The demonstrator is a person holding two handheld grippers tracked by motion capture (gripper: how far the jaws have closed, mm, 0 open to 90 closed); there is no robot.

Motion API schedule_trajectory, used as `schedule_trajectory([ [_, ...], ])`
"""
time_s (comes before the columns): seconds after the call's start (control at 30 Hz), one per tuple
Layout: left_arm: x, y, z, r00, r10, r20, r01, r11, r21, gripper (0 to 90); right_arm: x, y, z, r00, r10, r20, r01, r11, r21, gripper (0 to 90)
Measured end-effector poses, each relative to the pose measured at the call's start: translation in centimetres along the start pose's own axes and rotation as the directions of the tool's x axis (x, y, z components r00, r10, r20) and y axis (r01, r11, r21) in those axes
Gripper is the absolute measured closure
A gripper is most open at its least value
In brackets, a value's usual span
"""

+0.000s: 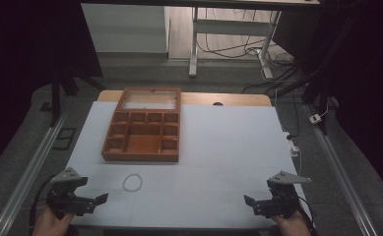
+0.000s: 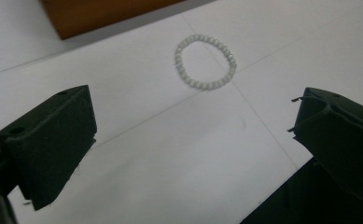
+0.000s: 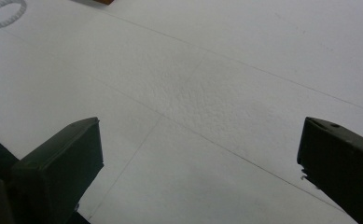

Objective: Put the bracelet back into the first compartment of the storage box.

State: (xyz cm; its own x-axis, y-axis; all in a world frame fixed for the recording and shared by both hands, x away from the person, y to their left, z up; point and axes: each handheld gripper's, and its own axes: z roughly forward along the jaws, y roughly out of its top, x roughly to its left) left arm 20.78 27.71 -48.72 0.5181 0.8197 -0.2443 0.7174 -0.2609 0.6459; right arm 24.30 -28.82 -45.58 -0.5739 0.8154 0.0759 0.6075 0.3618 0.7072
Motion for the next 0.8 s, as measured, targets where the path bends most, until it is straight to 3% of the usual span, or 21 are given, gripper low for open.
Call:
schedule_trajectory([
  [0.1,0.0,0.4,0.6,0.9997,0.019,0.018,-0.020,0.9997,0.017,0.0,0.2,0.1,0.1,0.9999,-0.012,0.008,0.012,1.000,0.011,0.0],
  [0.33,0.2,1.4,1.7,0.9963,0.053,0.067,-0.053,0.9986,-0.008,0.0,0.2,0.1,0.2,0.9998,-0.020,0.007,0.020,1.000,0.020,0.0],
  [0.6,0.2,2.7,4.3,0.9952,0.065,0.073,-0.068,0.9969,0.039,0.0,0.3,0.2,0.3,0.9997,-0.025,0.008,0.025,0.999,0.023,0.0],
  [0.67,0.1,3.3,5.4,0.9953,0.087,0.041,-0.090,0.9942,0.060,0.0,0.3,0.2,0.3,0.9997,-0.024,0.008,0.024,0.999,0.026,0.0],
  [0.8,0.2,4.1,6.5,0.9941,0.102,0.037,-0.106,0.9893,0.101,0.0,0.2,0.2,0.4,0.9998,-0.020,0.006,0.020,0.999,0.028,0.0],
])
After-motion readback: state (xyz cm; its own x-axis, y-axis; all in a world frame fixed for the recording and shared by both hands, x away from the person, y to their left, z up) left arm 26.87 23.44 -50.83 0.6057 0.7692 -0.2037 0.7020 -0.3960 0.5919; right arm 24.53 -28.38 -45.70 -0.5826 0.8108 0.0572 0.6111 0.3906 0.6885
